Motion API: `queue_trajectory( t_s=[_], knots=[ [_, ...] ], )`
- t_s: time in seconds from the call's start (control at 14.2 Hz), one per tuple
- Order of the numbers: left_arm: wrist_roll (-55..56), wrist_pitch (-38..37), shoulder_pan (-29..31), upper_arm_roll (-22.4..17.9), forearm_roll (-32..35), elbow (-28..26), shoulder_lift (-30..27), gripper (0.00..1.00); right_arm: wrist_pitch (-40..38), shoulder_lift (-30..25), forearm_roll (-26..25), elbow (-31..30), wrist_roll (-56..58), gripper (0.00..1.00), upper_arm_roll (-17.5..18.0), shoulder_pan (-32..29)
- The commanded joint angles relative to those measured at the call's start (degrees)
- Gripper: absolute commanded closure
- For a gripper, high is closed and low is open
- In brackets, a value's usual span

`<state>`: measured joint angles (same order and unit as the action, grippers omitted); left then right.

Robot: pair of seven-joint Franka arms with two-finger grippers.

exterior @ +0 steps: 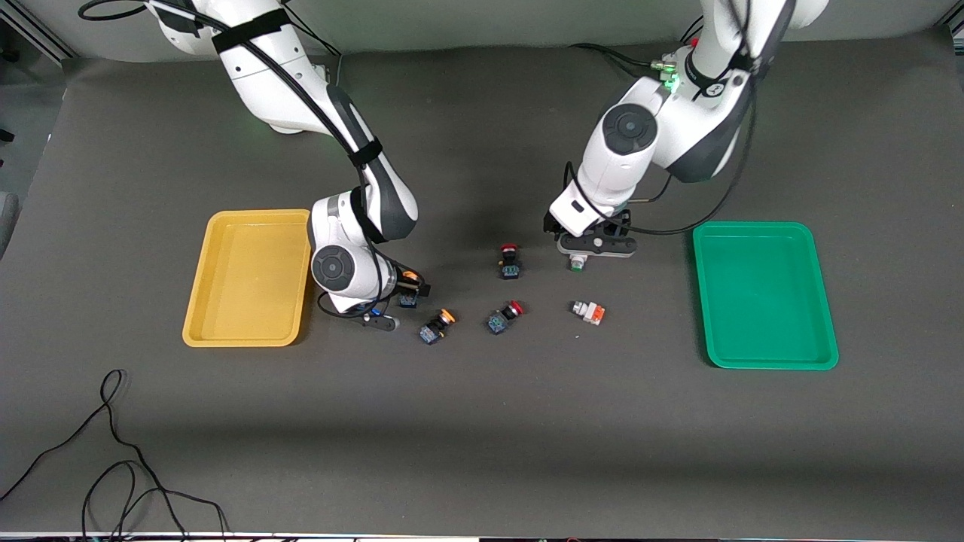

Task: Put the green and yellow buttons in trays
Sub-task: 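Lower the right gripper to a yellow button while the left gripper reaches a green button, then carry the yellow button to the yellow tray while the left gripper carries the green button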

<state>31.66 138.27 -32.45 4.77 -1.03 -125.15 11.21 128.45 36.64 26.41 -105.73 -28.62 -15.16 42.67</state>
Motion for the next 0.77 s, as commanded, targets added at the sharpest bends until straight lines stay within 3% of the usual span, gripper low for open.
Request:
queue_trajectory(
  t_s=[0.0,0.07,0.28,0.42,0.49,0.56,0.7],
  knots=[
    [-0.8,7.3,-0.8,-0.9,2.7,-2.1,5.7,0.0,0.7,0.6,1.7,1.0,1.1,0.75,-0.2,0.3],
    [-0.7,8.3,-0.8,-0.9,2.7,-2.2,7.3,0.0,0.7,0.6,1.7,1.0,1.0,1.0,-0.2,0.3],
    [-0.7,11.1,-0.7,-0.9,2.7,-2.1,10.7,0.0,0.0,-0.4,2.4,0.9,1.1,1.0,-0.3,-0.4],
    [-0.7,12.4,-0.9,-0.9,2.7,-2.1,12.6,0.01,-4.4,-4.2,2.4,1.3,1.1,1.0,-2.1,-1.2],
    [-0.5,12.5,-0.9,-0.9,2.7,-2.1,13.0,0.08,-7.8,-6.9,2.4,2.1,1.1,1.0,-4.0,-1.4],
    [-0.1,12.5,-0.9,-0.9,2.7,-2.0,13.2,0.22,-12.0,-9.8,2.4,3.1,1.1,1.0,-6.2,-1.5],
    [0.2,12.0,-0.8,-0.9,2.7,-2.0,13.2,0.61,-21.3,-16.6,1.4,4.2,1.3,1.0,-11.1,-1.4]
  ],
)
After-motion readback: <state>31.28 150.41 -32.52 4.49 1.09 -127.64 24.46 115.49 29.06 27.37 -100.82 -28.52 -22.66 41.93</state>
